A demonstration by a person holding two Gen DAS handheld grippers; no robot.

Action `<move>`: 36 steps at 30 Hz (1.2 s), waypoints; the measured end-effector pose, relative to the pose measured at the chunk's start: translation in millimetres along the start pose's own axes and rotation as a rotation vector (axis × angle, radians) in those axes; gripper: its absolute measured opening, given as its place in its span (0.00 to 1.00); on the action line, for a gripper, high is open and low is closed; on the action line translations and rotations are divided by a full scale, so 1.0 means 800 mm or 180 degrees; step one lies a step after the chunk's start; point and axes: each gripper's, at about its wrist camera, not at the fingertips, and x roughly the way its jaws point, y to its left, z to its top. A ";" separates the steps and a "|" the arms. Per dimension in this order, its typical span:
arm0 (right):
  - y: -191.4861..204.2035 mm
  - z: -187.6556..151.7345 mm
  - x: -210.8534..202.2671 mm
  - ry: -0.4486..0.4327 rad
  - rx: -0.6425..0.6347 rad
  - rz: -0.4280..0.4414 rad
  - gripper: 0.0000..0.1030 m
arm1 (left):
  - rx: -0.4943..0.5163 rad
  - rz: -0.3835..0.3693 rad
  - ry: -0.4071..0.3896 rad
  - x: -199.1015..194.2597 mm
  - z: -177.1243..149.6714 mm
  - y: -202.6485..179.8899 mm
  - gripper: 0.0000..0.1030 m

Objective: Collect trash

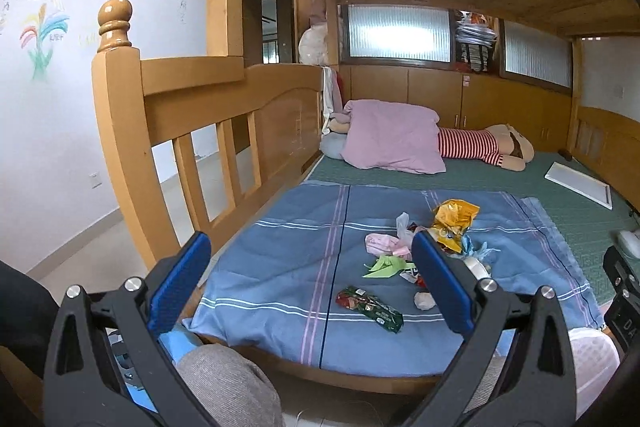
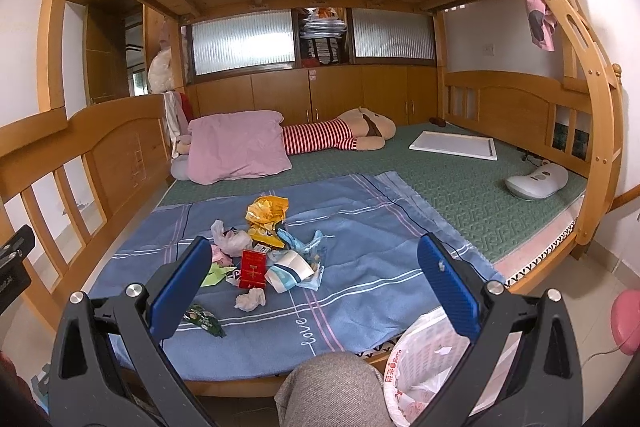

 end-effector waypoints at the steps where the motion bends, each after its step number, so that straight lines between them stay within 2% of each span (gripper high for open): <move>1: 0.000 0.000 0.000 -0.0004 -0.0003 0.0002 0.97 | 0.0010 -0.0018 -0.0001 0.000 -0.001 0.000 0.97; 13: 0.001 -0.005 0.002 -0.0001 -0.0011 0.0024 0.97 | 0.0100 -0.0210 -0.0038 0.001 -0.003 -0.004 0.97; 36: 0.007 -0.015 0.003 -0.0049 -0.0049 0.0072 0.97 | 0.0052 -0.0283 0.0044 0.009 -0.001 0.005 0.97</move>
